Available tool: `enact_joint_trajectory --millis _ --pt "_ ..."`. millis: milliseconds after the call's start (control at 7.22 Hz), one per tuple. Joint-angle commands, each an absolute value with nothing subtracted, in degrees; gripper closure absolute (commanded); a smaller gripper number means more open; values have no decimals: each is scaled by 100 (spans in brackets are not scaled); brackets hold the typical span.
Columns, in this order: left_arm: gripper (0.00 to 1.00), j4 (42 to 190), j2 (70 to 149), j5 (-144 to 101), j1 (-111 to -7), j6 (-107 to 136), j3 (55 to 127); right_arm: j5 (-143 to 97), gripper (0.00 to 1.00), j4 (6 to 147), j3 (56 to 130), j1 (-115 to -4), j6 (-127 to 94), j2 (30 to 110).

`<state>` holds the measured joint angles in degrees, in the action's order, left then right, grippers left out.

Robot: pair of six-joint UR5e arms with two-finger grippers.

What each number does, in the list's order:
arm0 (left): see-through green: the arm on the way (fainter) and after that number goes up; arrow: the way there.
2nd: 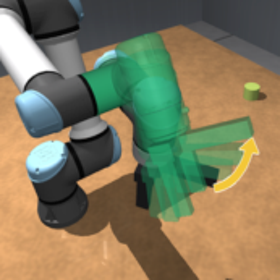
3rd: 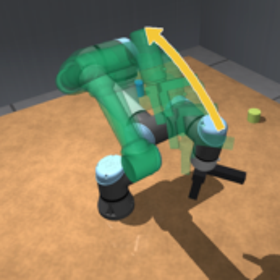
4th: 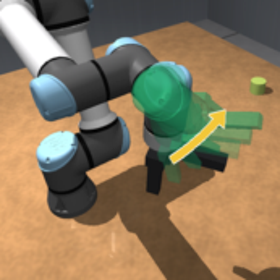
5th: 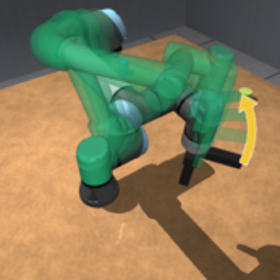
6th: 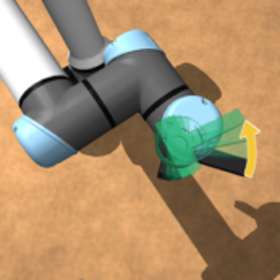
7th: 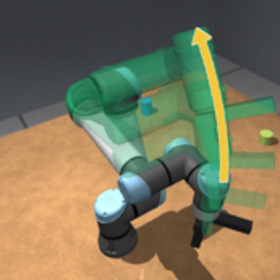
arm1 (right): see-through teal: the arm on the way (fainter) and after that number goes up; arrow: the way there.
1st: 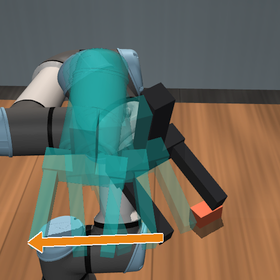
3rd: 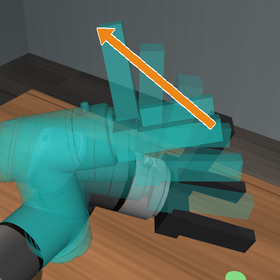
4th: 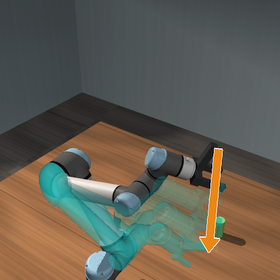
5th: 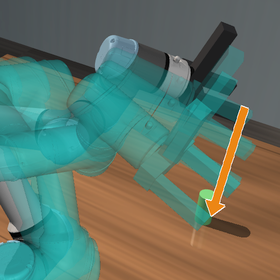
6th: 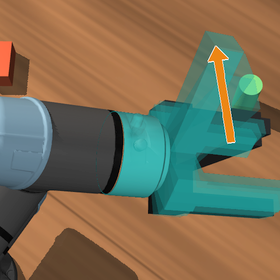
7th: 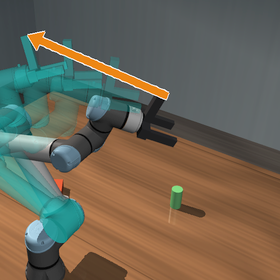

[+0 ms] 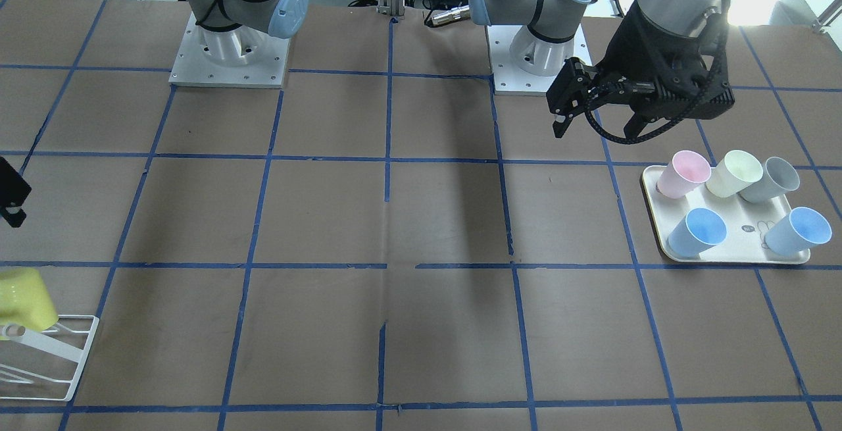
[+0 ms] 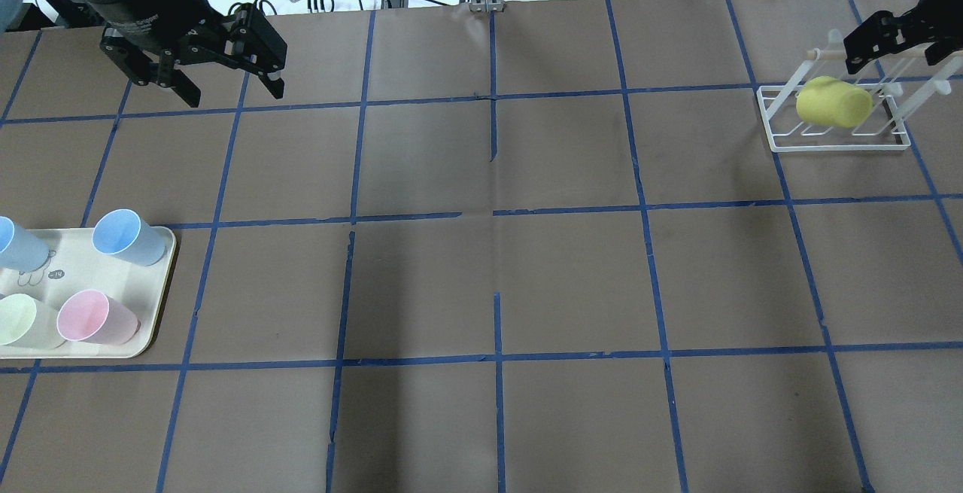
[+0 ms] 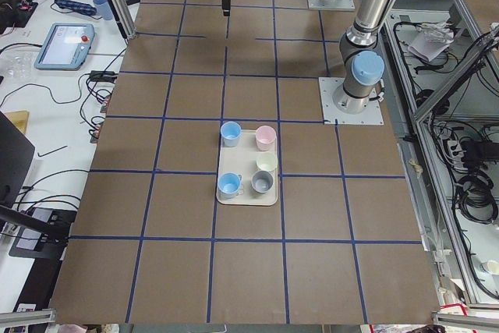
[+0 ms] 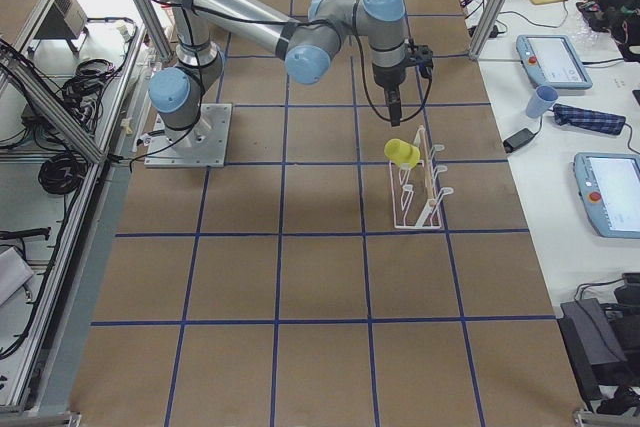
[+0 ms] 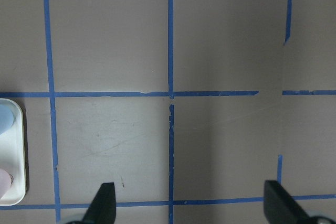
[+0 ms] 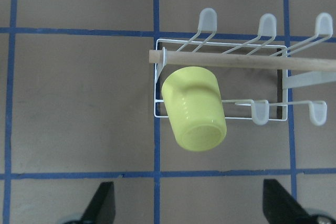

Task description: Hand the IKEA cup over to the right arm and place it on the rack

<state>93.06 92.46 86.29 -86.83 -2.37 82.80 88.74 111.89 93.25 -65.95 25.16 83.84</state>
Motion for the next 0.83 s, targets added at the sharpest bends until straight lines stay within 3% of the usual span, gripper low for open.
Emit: enact_joint_trajectory --millis 0,416,693 --pt "0 9308 9246 8640 -8684 -246 8279 8859 0 9929 9229 -6923 2461 8910" --pt "0 9343 9237 8745 -8684 -272 8288 8895 0 8966 9071 -7767 1340 9237" --pt "0 9343 9229 8736 -8684 -281 8306 8920 0 8719 9035 -8888 356 9229"
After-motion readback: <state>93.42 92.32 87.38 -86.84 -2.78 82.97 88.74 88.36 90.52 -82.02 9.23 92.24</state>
